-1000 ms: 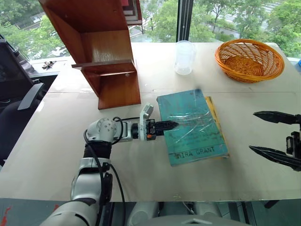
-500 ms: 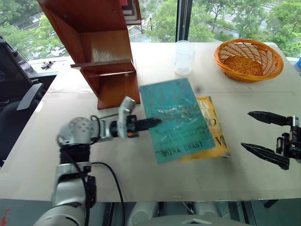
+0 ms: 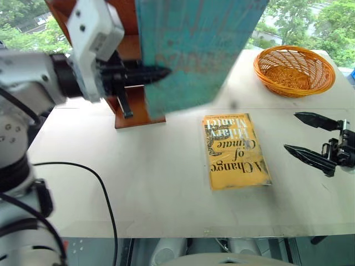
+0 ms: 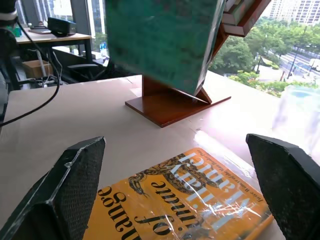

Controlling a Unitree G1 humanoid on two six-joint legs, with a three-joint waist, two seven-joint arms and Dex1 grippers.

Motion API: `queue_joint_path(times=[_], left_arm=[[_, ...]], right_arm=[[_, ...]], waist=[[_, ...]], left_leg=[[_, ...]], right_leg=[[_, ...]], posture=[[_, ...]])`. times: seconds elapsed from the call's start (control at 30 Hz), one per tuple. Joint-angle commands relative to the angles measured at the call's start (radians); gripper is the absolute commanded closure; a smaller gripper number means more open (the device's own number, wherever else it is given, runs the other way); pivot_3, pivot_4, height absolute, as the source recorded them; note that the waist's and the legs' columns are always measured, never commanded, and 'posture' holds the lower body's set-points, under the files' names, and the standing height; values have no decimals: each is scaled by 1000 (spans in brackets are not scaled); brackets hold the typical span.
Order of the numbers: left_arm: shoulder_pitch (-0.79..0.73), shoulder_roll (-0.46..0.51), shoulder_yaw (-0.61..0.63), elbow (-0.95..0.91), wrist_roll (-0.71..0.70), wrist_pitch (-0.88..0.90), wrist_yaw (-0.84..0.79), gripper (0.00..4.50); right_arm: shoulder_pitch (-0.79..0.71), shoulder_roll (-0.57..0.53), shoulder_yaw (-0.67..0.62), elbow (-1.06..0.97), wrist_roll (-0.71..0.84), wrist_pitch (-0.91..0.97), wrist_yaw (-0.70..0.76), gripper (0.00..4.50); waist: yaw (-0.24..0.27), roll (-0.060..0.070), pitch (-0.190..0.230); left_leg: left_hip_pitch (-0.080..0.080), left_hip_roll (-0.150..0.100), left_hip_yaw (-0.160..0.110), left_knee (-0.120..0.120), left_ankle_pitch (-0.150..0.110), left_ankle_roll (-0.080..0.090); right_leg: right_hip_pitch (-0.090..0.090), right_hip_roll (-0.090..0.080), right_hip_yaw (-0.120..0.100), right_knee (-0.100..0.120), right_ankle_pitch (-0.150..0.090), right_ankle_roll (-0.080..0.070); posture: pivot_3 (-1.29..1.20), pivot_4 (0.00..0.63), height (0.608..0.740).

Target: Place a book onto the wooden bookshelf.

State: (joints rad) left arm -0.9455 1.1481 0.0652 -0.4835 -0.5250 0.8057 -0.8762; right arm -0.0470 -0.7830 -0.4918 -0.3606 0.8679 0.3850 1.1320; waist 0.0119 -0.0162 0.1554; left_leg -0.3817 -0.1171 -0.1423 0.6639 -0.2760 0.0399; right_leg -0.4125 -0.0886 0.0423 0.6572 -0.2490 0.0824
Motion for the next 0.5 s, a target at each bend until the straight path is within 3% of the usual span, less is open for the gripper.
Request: queue_joint_path(times=[0.03, 0.2, 0.4, 0.5], left_arm=[[-171, 81, -120, 75, 264, -187, -4, 4492], [-296, 169, -256, 182, 464, -190, -97, 4492], [-182, 306, -380, 214, 725, -210, -249, 4492], [-176, 295, -404, 233, 824, -201, -282, 4492]], right_arm=[[-97, -14, 35, 62, -23, -35, 21, 0], [-183, -7, 89, 127, -56, -65, 62, 0], [-270, 2, 117, 149, -60, -72, 61, 0], [-304, 17, 117, 154, -53, -77, 50, 0]], waist=[[1, -2, 2], [-1, 0, 4], [-23, 1, 6], [-29, -2, 8]], left_leg=[[0, 0, 0, 1, 0, 0], [-1, 0, 0, -1, 0, 0], [-4, 0, 1, -1, 0, 0], [-6, 0, 1, 0, 0, 1]], right_leg=[[0, 0, 0, 0, 0, 0], [-2, 2, -1, 0, -1, 1], [-7, 4, 0, 2, -1, 1], [-8, 4, -1, 2, -1, 1]], posture=[[0, 150, 740], [0, 150, 740], [0, 150, 740], [0, 150, 740]])
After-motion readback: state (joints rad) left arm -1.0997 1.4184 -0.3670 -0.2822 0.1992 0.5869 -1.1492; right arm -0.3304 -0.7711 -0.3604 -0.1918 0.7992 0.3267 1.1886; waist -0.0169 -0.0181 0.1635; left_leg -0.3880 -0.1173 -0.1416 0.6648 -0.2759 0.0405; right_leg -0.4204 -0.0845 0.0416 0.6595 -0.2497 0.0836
